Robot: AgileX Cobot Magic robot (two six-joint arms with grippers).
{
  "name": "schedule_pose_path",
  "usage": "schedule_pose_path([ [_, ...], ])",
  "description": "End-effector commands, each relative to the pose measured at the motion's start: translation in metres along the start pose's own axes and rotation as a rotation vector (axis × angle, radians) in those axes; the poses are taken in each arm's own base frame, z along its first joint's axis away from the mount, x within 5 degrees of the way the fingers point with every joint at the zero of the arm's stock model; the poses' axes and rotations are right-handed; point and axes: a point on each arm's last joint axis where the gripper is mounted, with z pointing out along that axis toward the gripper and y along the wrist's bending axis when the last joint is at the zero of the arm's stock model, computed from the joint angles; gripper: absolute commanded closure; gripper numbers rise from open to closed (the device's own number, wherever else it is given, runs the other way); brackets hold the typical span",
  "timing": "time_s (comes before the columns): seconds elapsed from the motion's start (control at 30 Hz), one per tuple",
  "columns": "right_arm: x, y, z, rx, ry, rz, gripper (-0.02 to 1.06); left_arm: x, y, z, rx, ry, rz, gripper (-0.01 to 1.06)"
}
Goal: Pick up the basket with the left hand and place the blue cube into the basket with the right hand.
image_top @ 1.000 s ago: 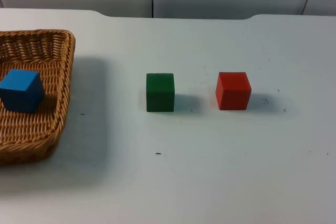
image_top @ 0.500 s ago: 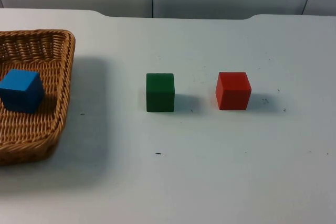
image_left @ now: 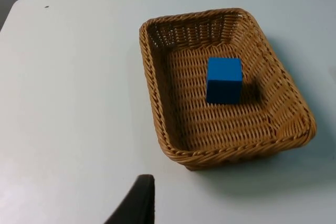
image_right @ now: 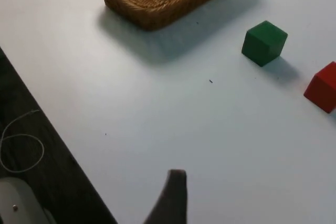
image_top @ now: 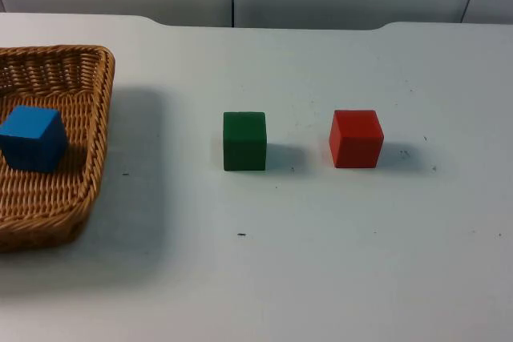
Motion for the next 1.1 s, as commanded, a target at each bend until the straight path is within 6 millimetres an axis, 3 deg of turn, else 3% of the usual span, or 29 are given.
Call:
schedule_pose_path([
  [0.0,0.003,-0.001,0.002,0.012,0.008,0.006,0.27,0.0,-0.001,0.0,0.013,-0.011,-0.004,0.0],
  [0.5,0.005,-0.001,-0.001,0.013,-0.012,0.01,0.27,0.0,-0.001,0.0,0.013,-0.011,-0.004,0.0],
  [0.83,0.019,-0.001,-0.027,0.019,-0.195,0.039,0.27,0.0,-0.001,0.0,0.013,-0.011,-0.004,0.0],
  [1.07,0.028,0.0,-0.022,0.01,-0.115,0.063,0.27,0.0,-0.001,0.0,0.013,-0.011,-0.004,0.0],
])
